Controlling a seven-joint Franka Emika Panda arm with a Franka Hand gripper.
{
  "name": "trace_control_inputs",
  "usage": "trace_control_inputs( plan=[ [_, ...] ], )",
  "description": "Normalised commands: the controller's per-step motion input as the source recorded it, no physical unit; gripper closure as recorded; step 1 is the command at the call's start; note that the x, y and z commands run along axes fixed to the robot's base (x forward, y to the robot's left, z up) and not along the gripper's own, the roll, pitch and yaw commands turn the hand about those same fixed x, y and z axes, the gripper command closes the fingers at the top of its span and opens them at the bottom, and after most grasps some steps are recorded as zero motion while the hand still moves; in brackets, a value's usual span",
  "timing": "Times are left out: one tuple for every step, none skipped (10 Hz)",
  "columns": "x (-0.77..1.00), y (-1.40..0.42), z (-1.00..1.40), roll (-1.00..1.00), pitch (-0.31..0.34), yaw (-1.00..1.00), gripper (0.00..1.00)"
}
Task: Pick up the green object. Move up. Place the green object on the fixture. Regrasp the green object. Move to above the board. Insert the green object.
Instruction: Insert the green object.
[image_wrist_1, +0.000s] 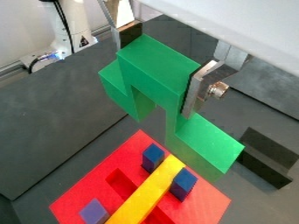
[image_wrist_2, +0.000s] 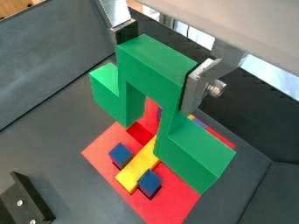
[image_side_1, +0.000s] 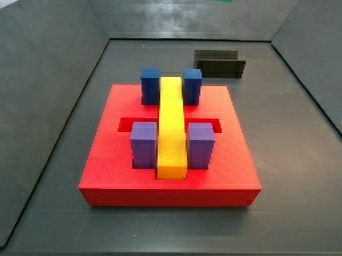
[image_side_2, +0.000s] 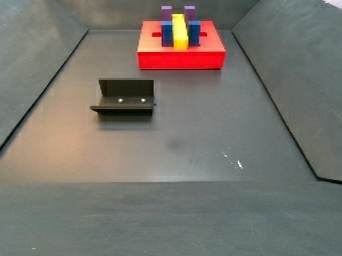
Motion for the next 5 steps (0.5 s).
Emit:
trace_control_inputs(
  plan=[
    [0.00,0.00,-0.28,-0.14,-0.099,0.00,1.00],
    [-0.04,-0.09,-0.40,-0.11,-0.076,0.03,1.00],
    [0.00,-0.23,-0.52,-0.10,0.000,0.09,1.00],
    [0.17,-0.25,-0.81,-0.07,0.130,0.19,1.00],
    [0.21,-0.24,-0.73,-0.08,0.203,0.22,1.00]
  ],
)
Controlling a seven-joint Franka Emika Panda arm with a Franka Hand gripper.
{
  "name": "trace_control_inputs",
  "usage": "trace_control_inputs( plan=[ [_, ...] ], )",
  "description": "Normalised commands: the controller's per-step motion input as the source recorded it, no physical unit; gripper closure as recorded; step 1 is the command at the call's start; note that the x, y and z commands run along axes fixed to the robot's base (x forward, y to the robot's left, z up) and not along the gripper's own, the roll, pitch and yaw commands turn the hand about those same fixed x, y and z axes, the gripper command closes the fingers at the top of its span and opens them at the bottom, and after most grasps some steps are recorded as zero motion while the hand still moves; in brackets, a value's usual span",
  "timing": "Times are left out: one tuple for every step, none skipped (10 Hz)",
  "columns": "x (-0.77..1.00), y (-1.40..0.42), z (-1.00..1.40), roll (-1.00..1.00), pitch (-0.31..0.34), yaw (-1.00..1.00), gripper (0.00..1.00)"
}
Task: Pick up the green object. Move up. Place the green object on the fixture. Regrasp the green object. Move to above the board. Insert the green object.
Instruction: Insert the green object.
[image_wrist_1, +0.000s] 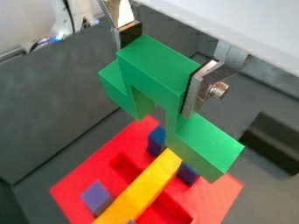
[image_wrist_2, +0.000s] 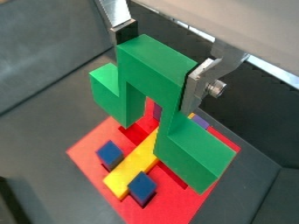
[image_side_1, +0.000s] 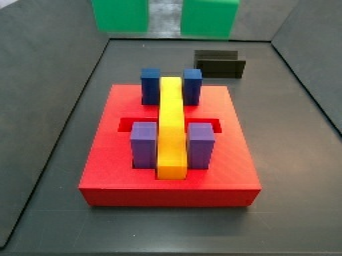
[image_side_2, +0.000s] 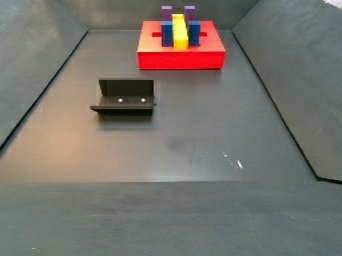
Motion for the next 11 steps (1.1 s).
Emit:
trace_control_inputs(
  plan=[
    [0.25,-0.24,-0.61,-0.13,0.220,0.19,1.00],
    [0.24,0.00,-0.25,-0.41,0.154,0.16,1.00],
    [0.13,0.10,-0.02,-0.50,0.154,0.09,1.00],
    [0.05,0.17,-0.04,-0.50,0.114,0.00,1.00],
    [0.00,0.21,-0.07,-0.50,0.083,-0.03,1.00],
    [0.00,0.19,-0.03,-0.50,0.070,-0.10,1.00],
    [0.08,0.14,-0.33,-0.39,0.039,-0.15,1.00],
    [0.11,-0.13,-0.75,-0.05,0.049,-0.11,1.00],
    [0.19,-0.16,-0.87,-0.02,-0.013,0.00,1.00],
    [0.12,-0.23,-0.79,0.03,-0.107,0.00,1.00],
    [0.00,-0.20,-0.46,0.09,-0.194,0.03,1.00]
  ],
)
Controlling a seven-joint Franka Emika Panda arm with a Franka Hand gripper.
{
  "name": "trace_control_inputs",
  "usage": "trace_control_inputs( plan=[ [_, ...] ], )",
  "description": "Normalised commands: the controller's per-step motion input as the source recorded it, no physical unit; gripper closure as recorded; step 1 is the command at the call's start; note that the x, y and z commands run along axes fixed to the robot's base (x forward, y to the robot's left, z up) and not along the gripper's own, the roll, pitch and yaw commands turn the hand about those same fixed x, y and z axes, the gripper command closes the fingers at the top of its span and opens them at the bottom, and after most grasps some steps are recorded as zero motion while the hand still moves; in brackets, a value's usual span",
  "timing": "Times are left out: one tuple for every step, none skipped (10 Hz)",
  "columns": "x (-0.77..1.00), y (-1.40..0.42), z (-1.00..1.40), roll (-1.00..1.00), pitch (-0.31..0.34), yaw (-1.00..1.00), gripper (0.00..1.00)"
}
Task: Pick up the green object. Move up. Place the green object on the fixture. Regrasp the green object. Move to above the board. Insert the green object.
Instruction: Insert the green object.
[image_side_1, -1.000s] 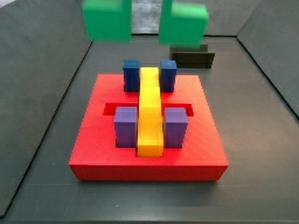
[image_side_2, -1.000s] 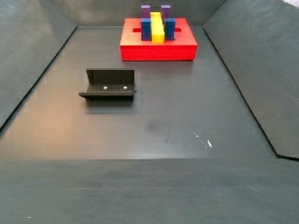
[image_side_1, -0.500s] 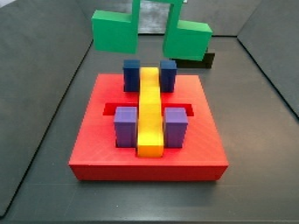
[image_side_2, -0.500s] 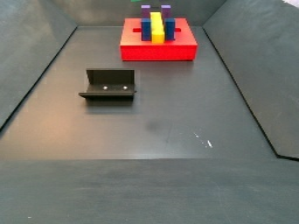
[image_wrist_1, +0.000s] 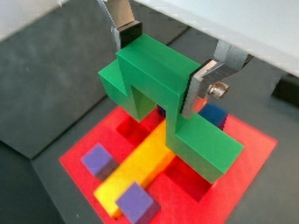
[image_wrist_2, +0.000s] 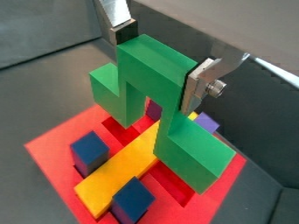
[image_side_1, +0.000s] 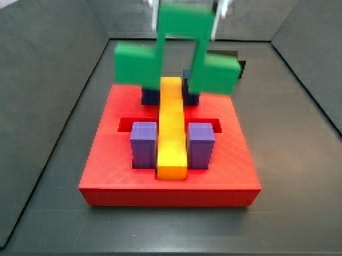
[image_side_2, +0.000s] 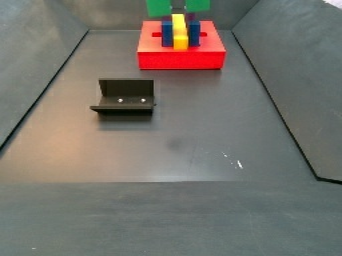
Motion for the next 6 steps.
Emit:
trace_control_inputs(
  plan=[
    [-0.02,-0.23,-0.34,0.12,-0.290,0.00,1.00],
    [-0.33,-0.35,-0.09,0.16,-0.471,0.00,1.00],
    [-0.45,-0.23,0.01,0.07,-0.420,0.00,1.00],
    [-0.47,-0.18,0.06,0.00,-0.411,-0.01,1.00],
    [-0.46,-0.05,0.07,0.01,-0.500,0.00,1.00],
    [-0.05,0.04,0.00,-0.02,-0.244,0.00,1.00]
  ],
)
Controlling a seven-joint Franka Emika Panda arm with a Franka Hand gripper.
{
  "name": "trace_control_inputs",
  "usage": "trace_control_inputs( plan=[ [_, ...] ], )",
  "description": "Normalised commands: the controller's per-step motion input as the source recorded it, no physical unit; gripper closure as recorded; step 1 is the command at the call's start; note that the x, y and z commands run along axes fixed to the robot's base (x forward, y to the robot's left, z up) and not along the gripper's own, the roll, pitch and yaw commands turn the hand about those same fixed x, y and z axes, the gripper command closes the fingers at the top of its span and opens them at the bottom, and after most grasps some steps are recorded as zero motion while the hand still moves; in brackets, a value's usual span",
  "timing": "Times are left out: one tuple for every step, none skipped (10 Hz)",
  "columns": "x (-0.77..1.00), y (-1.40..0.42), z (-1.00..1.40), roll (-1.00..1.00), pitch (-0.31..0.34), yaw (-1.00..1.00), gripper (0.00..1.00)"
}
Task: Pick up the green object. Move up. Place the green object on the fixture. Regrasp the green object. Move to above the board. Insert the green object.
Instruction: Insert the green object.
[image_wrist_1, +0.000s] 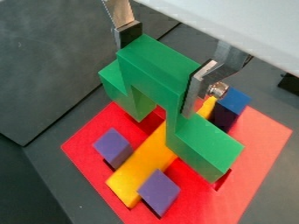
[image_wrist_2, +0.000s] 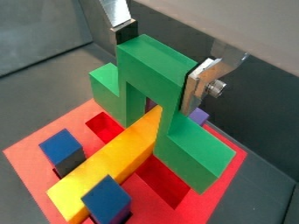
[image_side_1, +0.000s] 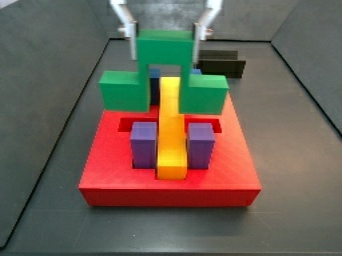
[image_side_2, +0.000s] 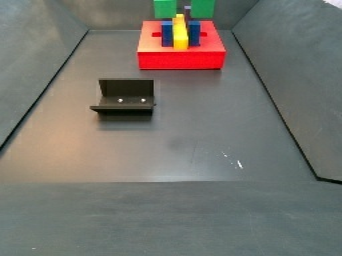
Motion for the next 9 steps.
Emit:
trace_control_inputs(
  plan=[
    [0.08,0.06,-0.02,0.00,-0.076,0.00,1.00],
    [0.50,0.24,-0.11,0.00,0.106,0.04,1.00],
    [0.49,0.31,-0.19,0.05,0.200,0.03,1.00],
    [0.28,0.23,-0.14,0.09,0.197,0.04,1.00],
    [0.00,0.03,-0.02,0.02,0.087,0.03,1.00],
    [-0.17,-0.17,0.15,0.16,0.000,0.00,1.00],
    [-0.17,-0.22,0.10,0.16,-0.054,0.00,1.00],
    [0.02,-0.17,0.00,0.25,0.000,0.04,1.00],
    [0.30,-0.01,-0.03,0.20,-0.010,0.05,1.00]
  ],
)
